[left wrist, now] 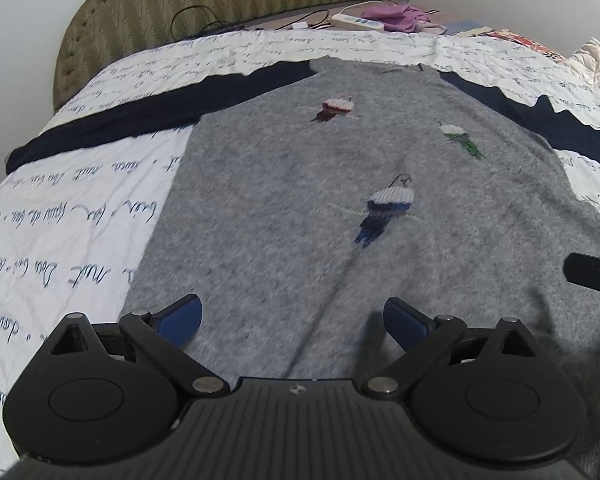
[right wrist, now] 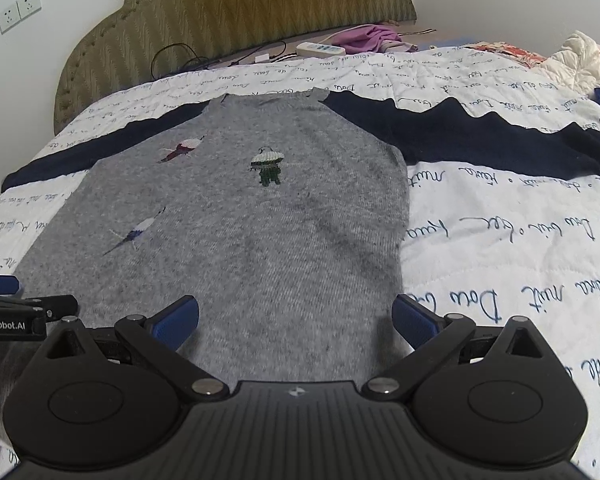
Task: Fold small clothes
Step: 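Move both tools over the grey sweater toward its navy sleeves, then grasp the navy sleeve cuff with the right tool and lift it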
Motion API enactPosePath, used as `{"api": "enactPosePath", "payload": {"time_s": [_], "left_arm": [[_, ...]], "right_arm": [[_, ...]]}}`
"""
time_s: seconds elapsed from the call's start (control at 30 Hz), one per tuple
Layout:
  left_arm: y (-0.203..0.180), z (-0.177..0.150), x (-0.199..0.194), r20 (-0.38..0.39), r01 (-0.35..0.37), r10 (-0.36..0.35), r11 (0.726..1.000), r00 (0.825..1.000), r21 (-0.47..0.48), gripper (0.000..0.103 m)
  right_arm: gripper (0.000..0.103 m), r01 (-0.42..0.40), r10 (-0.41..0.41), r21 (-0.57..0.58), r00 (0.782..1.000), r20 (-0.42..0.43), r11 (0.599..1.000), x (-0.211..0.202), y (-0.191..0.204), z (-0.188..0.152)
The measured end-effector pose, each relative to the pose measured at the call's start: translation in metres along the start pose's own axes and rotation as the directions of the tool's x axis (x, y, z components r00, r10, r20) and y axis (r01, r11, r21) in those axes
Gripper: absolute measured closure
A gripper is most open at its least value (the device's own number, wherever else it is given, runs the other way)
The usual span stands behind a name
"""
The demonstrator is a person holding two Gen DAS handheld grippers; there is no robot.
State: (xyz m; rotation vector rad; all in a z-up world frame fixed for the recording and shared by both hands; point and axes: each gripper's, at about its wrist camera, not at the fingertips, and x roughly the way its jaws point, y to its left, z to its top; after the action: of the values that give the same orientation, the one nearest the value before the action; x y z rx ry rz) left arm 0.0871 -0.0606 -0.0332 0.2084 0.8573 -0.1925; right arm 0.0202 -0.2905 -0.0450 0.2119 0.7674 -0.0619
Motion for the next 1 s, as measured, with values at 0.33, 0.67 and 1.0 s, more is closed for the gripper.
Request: {"api": "enactPosePath", "payload": {"time_s": [0.33,0.67,1.0], "left_arm": [[-0.018,0.019,0.013,0.017,0.046,-0.046,0.999,0.999,0.012,0.003],[-0.04,0.066,0.049,0.047,0.04,-0.041,0.999,0.998,0.024,0.001],[-0.054,0.058,0.095,0.11,0.07,-0.072,0.997,0.991,0.024,0.0]], "right_arm": [[0.0,0.018,-0.018,-0.012,1.0,0.014,1.0,0.02,-0.011,0.025],[0.0,0.05,-0.051,0.05,0.998,0.02,0.997,0.046,-0.058,0.054],[0.0,-0.065,-0.035,0.473,0.979,0.199,0.878,0.04,-0.231,0.075]]}}
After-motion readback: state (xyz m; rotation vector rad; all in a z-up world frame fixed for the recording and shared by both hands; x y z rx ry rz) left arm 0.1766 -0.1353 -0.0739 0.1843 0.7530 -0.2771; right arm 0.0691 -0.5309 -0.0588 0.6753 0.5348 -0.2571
